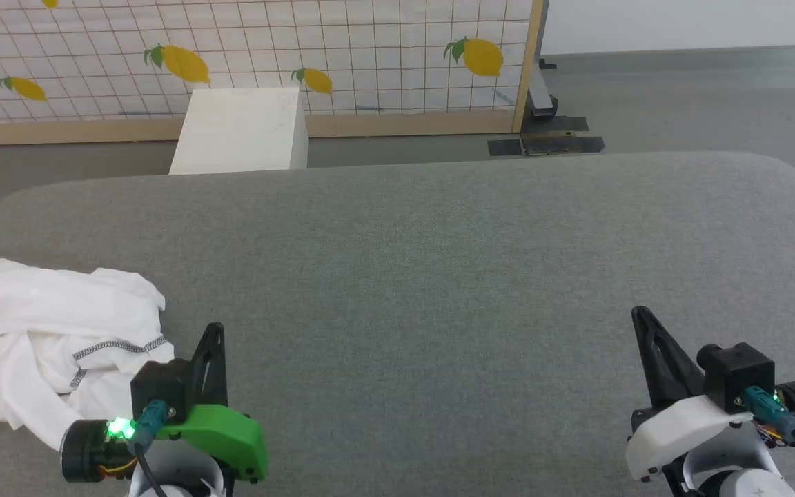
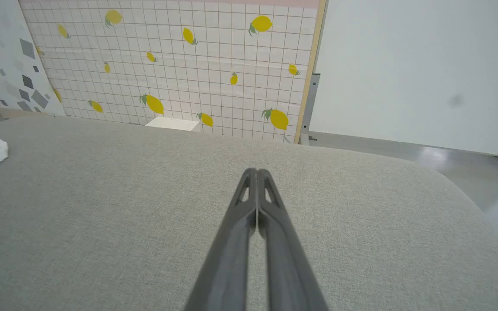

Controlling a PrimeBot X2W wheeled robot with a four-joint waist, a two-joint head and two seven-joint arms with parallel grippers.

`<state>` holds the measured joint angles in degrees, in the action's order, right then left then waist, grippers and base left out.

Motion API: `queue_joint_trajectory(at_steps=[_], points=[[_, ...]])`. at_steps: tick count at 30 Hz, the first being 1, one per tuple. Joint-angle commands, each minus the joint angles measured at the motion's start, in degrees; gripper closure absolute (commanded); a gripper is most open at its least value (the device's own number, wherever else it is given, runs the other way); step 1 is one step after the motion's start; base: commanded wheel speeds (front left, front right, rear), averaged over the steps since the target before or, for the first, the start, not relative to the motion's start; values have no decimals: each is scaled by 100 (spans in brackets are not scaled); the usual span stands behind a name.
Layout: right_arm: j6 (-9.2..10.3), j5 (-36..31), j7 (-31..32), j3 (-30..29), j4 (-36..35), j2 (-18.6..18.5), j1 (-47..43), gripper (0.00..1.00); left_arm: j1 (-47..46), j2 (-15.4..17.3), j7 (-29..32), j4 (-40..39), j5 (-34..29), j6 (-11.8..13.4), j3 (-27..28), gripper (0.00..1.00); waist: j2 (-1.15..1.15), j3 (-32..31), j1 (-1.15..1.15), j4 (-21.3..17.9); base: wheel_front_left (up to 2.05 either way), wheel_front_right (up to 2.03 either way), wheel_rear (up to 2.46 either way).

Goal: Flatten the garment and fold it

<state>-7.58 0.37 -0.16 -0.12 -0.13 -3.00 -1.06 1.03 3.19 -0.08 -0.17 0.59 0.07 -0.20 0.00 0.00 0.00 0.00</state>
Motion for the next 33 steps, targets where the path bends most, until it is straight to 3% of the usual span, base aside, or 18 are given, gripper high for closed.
queue_joint_trajectory(at_steps=[1, 6, 7, 33], points=[[9, -37, 16, 12, 13, 13, 106, 100, -103, -32, 8, 17, -59, -7, 20, 100, 0, 0, 0, 0, 0, 0, 0], [9, -37, 16, 12, 13, 13, 106, 100, -103, -32, 8, 17, -59, -7, 20, 100, 0, 0, 0, 0, 0, 0, 0], [0, 1, -1, -1, 0, 0, -1, 0, 0, 0, -1, 0, 0, 0, -1, 0, 0, 0, 0, 0, 0, 0, 0], [1, 115, -251, -324, -33, 1, -95, 0, 111, -4, -252, -86, 45, 14, -92, 0, 0, -3, 0, 12, 0, 0, 0]])
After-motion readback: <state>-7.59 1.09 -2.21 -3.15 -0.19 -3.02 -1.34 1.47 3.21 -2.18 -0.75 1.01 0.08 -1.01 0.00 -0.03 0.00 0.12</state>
